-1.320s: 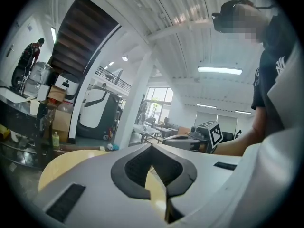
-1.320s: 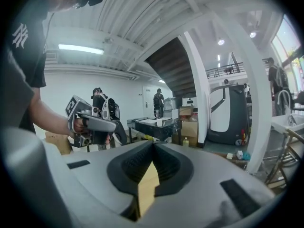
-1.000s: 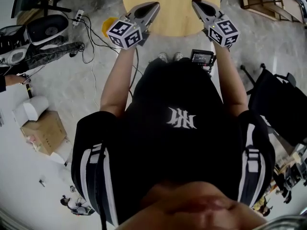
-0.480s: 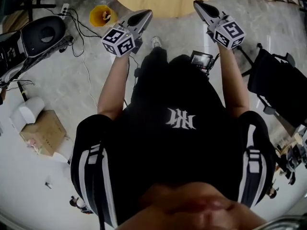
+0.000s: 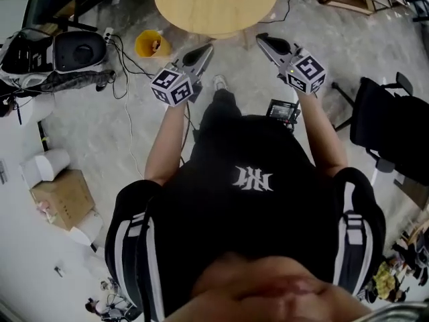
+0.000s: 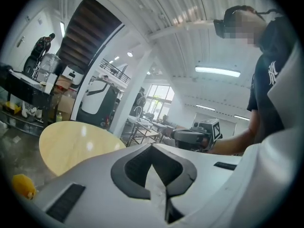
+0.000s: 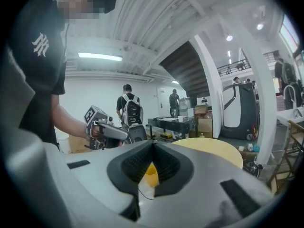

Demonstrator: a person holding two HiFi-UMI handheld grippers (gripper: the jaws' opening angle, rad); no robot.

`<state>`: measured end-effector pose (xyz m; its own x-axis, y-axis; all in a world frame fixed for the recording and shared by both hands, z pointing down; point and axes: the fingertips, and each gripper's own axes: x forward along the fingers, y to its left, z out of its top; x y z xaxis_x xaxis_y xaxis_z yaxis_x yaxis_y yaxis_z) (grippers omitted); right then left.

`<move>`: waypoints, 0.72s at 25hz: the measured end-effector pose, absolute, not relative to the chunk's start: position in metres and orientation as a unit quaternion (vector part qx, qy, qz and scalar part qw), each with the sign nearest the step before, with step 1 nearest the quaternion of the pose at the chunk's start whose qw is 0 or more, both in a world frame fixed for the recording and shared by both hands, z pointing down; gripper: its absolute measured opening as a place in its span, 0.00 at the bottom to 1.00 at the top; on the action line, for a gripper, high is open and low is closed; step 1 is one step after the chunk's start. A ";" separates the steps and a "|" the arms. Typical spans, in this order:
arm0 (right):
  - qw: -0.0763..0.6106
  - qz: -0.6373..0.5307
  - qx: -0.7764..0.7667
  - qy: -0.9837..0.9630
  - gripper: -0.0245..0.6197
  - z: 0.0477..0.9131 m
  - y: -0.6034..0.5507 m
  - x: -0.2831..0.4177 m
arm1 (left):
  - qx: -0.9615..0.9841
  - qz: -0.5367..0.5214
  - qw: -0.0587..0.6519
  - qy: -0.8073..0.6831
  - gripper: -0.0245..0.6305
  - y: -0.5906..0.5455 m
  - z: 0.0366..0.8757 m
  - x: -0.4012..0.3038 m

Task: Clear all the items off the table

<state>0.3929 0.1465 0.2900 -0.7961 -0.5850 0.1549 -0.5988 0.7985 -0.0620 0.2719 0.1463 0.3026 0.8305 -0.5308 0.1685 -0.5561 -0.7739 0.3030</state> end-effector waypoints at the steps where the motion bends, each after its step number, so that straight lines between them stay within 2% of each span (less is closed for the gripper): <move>1: 0.066 0.056 0.307 -0.948 0.04 0.298 0.167 0.400 | 0.939 0.037 0.173 -0.294 0.06 0.165 0.306 0.276; 5: 0.056 0.106 0.292 -0.949 0.04 0.334 0.241 0.429 | 0.932 0.048 0.189 -0.304 0.06 0.243 0.325 0.296; 9: 0.051 0.132 0.264 -0.954 0.04 0.350 0.290 0.421 | 0.931 0.079 0.185 -0.305 0.06 0.311 0.331 0.296; 13: 0.071 0.070 0.231 -0.968 0.04 0.335 0.321 0.391 | 0.938 0.103 0.165 -0.286 0.06 0.361 0.322 0.288; 18: 0.064 0.044 0.220 -0.972 0.04 0.301 0.340 0.368 | 0.936 0.059 0.178 -0.299 0.06 0.366 0.305 0.269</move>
<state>0.3680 0.3395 0.3007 -0.8952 -0.4221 0.1429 -0.4332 0.8995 -0.0568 0.2687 0.3662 0.3053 0.8136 -0.5393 0.2173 -0.5814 -0.7576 0.2966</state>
